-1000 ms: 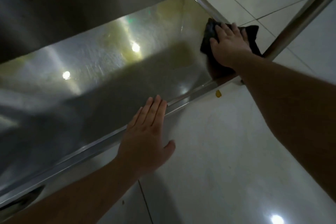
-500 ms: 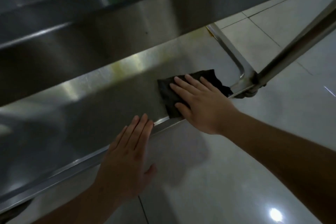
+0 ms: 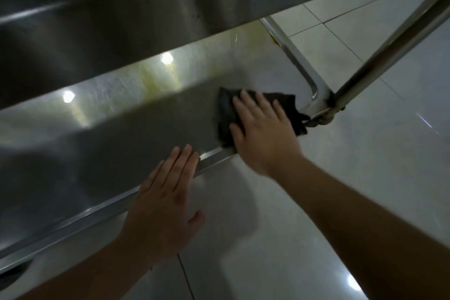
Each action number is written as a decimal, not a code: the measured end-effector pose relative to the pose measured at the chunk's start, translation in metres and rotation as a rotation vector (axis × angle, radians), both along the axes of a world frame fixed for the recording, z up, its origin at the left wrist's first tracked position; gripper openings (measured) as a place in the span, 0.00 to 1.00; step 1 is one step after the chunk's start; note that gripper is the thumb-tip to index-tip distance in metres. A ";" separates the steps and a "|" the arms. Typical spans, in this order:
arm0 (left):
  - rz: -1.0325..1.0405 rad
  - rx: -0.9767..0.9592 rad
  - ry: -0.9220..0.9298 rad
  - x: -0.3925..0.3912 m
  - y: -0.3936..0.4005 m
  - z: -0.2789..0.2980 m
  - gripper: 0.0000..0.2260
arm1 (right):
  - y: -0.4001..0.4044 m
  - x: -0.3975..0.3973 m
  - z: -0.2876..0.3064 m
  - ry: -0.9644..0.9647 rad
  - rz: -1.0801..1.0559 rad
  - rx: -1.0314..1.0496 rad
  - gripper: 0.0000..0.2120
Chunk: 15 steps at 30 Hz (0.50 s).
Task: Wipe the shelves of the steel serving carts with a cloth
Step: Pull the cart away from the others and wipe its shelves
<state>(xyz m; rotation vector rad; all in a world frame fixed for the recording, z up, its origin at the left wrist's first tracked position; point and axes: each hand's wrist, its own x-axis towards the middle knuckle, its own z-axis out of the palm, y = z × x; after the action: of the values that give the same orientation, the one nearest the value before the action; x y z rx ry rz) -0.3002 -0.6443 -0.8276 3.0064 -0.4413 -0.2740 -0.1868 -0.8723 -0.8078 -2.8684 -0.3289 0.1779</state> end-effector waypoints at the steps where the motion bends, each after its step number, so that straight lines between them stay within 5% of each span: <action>1: -0.002 0.011 0.003 0.000 0.000 0.000 0.48 | -0.001 -0.013 0.001 0.025 0.050 0.002 0.29; 4: 0.001 0.003 0.001 -0.001 0.001 -0.002 0.49 | -0.012 0.000 0.000 0.034 0.079 0.002 0.29; 11: -0.018 -0.048 -0.046 -0.001 0.000 0.002 0.47 | -0.052 0.157 0.003 -0.023 -0.223 -0.075 0.31; 15: -0.020 -0.035 -0.062 -0.002 0.000 0.001 0.47 | 0.005 0.186 0.009 -0.011 -0.084 -0.038 0.30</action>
<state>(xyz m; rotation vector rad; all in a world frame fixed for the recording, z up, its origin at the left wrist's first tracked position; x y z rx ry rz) -0.3025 -0.6441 -0.8268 2.9845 -0.4761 -0.1728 -0.0013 -0.8670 -0.7992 -2.9153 -0.2083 0.1546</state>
